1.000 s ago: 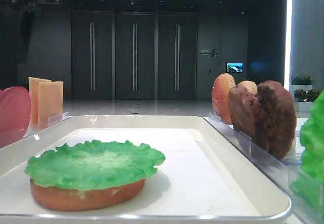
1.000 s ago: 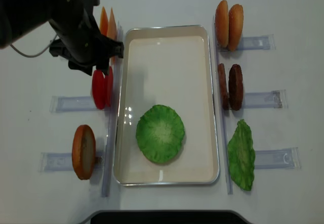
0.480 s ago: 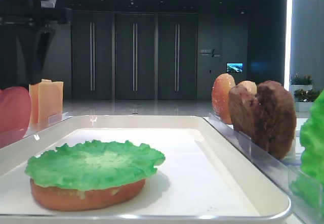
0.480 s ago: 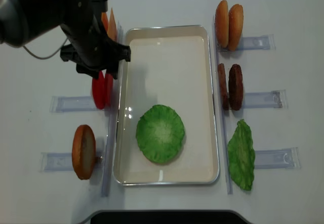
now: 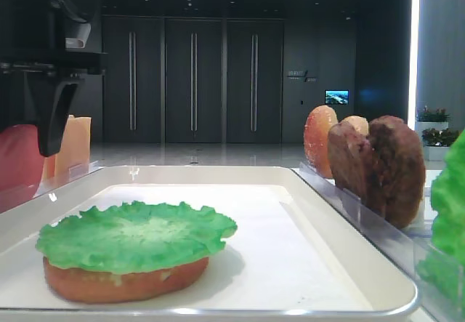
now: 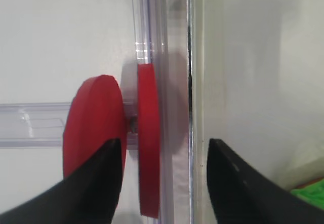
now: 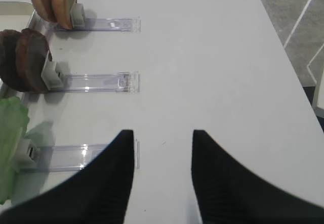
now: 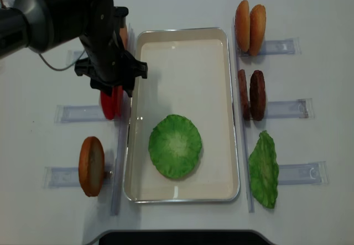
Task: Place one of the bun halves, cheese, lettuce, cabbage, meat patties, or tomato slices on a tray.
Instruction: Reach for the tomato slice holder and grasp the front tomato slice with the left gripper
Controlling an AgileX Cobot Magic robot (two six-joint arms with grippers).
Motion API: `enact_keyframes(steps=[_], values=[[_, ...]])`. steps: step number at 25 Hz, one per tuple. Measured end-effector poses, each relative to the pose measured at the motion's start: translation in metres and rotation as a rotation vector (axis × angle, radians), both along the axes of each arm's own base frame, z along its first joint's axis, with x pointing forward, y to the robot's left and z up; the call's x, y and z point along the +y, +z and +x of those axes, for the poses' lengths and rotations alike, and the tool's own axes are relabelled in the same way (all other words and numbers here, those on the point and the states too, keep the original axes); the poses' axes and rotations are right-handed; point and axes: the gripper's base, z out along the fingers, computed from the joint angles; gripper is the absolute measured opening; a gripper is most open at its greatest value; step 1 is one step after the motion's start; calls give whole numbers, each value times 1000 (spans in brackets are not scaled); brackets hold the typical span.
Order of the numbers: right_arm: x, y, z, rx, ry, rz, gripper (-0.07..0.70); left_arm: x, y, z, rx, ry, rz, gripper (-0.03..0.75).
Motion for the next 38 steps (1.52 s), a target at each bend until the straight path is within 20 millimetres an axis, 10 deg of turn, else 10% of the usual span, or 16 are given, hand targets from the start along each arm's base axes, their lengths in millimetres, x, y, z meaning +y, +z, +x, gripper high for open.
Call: enact_keyframes(steps=[18, 28, 38], values=[[0, 0, 0, 0, 0, 0, 266, 1, 0, 1, -8, -11, 17, 406], [0, 0, 0, 0, 0, 0, 266, 2, 0, 0, -4, -13, 27, 64], [0, 0, 0, 0, 0, 0, 266, 3, 2, 0, 12, -9, 39, 60]])
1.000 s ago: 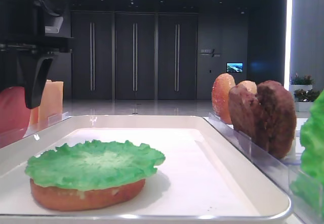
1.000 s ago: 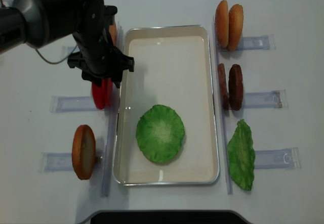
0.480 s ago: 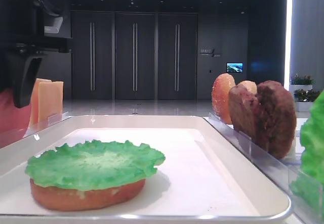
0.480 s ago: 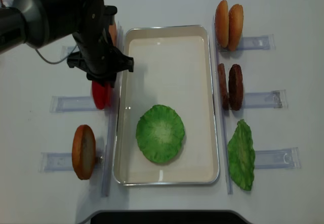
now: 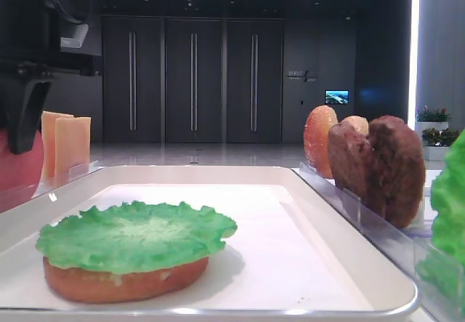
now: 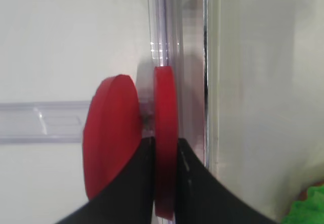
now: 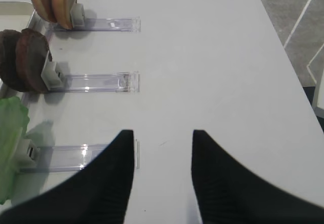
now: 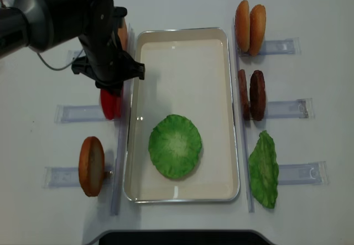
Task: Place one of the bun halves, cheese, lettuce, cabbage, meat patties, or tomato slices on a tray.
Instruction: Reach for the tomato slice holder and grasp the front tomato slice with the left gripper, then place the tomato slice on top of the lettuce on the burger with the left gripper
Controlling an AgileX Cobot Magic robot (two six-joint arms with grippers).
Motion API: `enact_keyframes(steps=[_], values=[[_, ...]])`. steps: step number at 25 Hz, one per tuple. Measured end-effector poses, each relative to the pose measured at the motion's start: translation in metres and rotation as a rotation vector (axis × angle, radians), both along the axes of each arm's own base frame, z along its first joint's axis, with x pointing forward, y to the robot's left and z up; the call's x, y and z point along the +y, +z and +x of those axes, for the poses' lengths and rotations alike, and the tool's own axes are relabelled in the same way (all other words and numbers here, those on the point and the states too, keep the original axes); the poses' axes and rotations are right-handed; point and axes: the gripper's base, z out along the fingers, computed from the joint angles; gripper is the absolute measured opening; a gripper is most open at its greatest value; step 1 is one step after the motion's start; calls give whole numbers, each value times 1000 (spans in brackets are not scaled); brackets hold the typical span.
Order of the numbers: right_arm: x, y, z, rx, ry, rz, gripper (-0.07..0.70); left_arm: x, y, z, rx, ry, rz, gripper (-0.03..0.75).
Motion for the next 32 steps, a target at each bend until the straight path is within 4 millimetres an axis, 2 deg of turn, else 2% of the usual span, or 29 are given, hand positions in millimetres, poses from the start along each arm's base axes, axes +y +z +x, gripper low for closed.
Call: enact_keyframes(steps=[8, 18, 23, 28, 32], values=[[0, 0, 0, 0, 0, 0, 266, -5, 26, 9, 0, 17, -8, 60], [0, 0, 0, 0, 0, 0, 266, -15, 78, 19, -10, -5, -68, 58], [0, 0, 0, 0, 0, 0, 266, -18, 86, 19, -17, -25, -101, 58], [0, 0, 0, 0, 0, 0, 266, -17, 89, 4, 3, -37, -128, 58], [0, 0, 0, 0, 0, 0, 266, -23, 78, -28, 47, -73, -79, 58]])
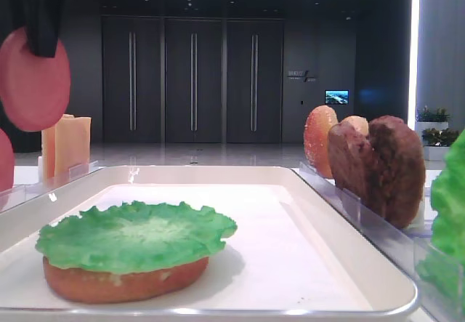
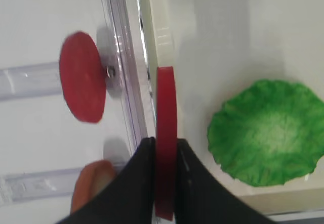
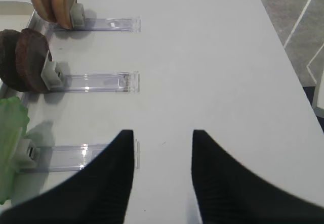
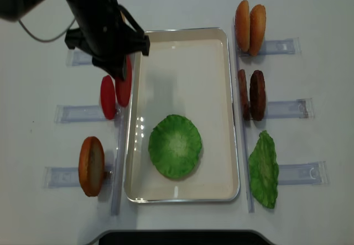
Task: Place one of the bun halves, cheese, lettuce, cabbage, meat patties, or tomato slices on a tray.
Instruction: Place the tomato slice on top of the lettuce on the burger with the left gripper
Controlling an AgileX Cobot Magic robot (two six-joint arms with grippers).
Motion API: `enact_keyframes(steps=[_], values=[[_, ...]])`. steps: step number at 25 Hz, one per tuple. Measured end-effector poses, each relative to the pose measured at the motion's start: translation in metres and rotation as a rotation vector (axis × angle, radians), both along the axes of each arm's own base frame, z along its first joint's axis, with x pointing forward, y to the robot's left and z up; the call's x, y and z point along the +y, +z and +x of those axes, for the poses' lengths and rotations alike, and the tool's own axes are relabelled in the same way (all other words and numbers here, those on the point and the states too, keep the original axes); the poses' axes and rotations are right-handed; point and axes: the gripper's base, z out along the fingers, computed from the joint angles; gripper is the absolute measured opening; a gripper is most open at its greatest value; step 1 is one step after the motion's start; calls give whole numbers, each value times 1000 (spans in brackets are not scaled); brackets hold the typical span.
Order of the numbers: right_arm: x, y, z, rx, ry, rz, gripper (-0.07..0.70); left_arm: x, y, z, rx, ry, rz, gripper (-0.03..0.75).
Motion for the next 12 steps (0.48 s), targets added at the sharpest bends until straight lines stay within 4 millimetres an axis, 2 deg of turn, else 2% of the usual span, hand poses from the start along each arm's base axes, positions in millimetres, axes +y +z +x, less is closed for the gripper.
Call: enact_keyframes(steps=[6, 12], values=[[0, 0, 0, 0, 0, 0, 266, -6, -2, -53, 18, -33, 13, 58], [0, 0, 0, 0, 0, 0, 266, 14, 1, -89, 4, 8, 4, 58]])
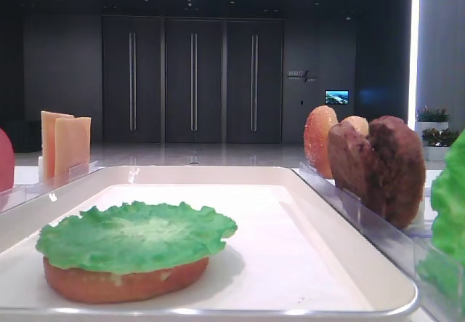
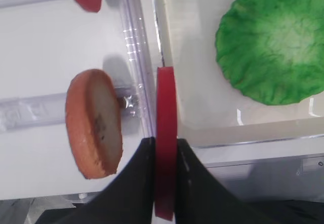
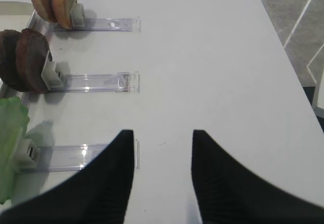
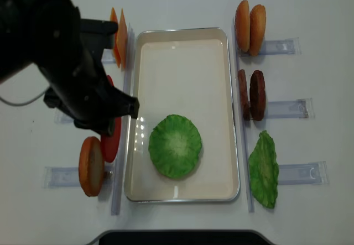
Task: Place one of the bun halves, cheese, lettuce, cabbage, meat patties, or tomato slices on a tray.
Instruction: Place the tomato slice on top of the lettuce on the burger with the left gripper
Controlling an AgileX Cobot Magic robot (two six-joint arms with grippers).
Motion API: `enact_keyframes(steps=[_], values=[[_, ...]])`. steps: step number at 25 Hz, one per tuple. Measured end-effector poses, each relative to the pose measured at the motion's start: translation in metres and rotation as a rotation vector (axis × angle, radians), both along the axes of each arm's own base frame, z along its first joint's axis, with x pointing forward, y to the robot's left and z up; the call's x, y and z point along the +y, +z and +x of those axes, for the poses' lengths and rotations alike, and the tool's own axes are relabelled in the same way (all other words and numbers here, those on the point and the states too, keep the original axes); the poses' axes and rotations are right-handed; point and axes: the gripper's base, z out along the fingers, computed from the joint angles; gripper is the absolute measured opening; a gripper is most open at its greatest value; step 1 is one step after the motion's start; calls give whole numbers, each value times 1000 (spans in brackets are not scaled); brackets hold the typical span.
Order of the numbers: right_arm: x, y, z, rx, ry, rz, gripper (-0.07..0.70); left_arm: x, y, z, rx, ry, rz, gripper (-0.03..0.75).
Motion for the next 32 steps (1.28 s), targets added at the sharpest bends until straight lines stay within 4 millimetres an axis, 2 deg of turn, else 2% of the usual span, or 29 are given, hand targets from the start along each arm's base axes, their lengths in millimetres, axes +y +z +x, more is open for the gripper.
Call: enact_keyframes(steps=[4, 8, 16, 19, 26, 32], values=[[0, 0, 0, 0, 0, 0, 266, 14, 0, -17, -38, 16, -35, 58], [0, 0, 0, 0, 0, 0, 266, 14, -2, -19, -120, 4, -106, 58], [0, 0, 0, 0, 0, 0, 266, -14, -26, -17, -258, -117, -472, 58], [0, 0, 0, 0, 0, 0, 266, -15, -29, -18, -252, -124, -559, 58], [0, 0, 0, 0, 0, 0, 266, 2, -24, 7, -280, -113, -795, 58], [0, 0, 0, 0, 0, 0, 266, 7, -46, 36, -196, -121, -1026, 58]])
